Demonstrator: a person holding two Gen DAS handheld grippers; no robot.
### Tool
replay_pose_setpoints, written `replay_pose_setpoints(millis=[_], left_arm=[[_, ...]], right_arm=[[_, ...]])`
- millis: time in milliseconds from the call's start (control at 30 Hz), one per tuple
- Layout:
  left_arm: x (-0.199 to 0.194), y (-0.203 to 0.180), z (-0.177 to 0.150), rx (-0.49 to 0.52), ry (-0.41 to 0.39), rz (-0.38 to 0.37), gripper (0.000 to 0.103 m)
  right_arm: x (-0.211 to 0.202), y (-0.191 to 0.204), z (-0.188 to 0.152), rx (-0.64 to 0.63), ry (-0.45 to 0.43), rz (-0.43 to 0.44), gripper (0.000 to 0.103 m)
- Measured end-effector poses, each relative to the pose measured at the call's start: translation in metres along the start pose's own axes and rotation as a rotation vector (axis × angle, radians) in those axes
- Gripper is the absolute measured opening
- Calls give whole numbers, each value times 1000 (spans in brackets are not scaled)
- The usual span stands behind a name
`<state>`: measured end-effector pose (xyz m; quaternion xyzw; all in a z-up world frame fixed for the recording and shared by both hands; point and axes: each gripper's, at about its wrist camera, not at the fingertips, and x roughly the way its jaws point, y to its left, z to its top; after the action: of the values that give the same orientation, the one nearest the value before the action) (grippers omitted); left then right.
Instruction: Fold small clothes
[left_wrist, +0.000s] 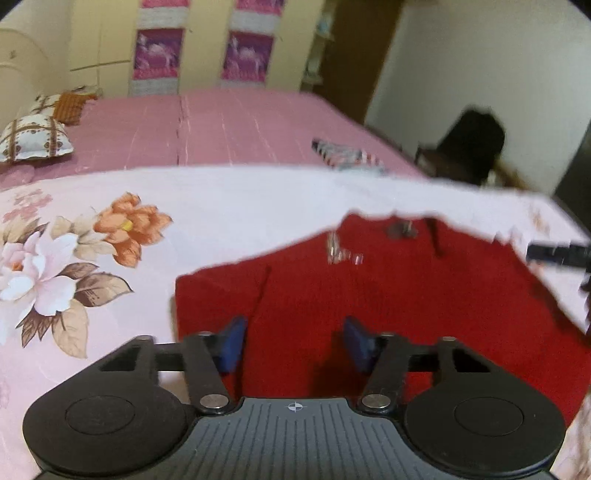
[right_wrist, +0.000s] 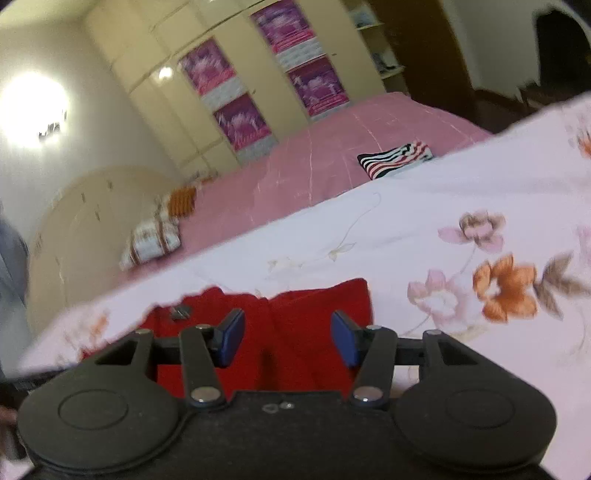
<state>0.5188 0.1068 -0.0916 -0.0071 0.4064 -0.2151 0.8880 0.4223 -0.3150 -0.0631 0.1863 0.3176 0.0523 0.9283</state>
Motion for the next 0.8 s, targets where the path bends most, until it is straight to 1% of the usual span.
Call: replay_pose_setpoints(millis=[33,67,100,133,167,200,233,300,367,400,433,500,567,600,633,667,700,733,800], left_arm=[[0,0,0,13,5,13,49],[1,-2,0,11,4,15,43],[1,-3,1,4,5,11,32],[1,-4,0,2,-1,7,25],[0,-6,0,8,-7,10,11],[-2,-7,-1,15,-15,16,9],[-2,-8,-3,20,-28,22,7],[-9,-9,-6,18,-68,16,6],[-22,-10,-8,14,-142,8,5],[-29,-10,-9,11,-185,2,5],[-37,-10,-8,8,-233,-3,5],[-41,-8,-4,4,-267,4,5],[-37,-4,2,-17,-281,-6,5],[-34,-3,4,-30,-274,-13,5],[-28,-3,7,-33,-256,-17,5],[-22,-5,7,-29,-236,-13,5],[-17,-6,6,-26,-212,-9,5],[-10,-8,4,-17,-187,-4,5],[-3,-10,-2,2,-154,8,5]], right_arm=[[4,7,0,-48,28,-18,50],[9,12,-1,-91,57,-44,49],[15,19,-4,-132,89,-67,41],[20,26,-8,-179,119,-94,37],[22,31,-10,-215,124,-109,33],[20,36,-13,-251,112,-118,25],[18,43,-15,-273,103,-122,19],[12,47,-19,-314,64,-144,16],[3,54,-23,-360,-1,-154,14],[-2,57,-23,-380,-40,-159,2],[-8,59,-23,-394,-87,-173,1],[-18,57,-12,-361,-167,-186,1],[-19,49,-3,-318,-201,-203,1],[-18,47,2,-305,-203,-205,1],[-16,43,6,-292,-181,-182,1],[-13,40,10,-276,-140,-158,1],[-7,36,13,-249,-79,-139,8],[-2,33,14,-231,-43,-129,26],[0,30,10,-237,-12,-117,41]])
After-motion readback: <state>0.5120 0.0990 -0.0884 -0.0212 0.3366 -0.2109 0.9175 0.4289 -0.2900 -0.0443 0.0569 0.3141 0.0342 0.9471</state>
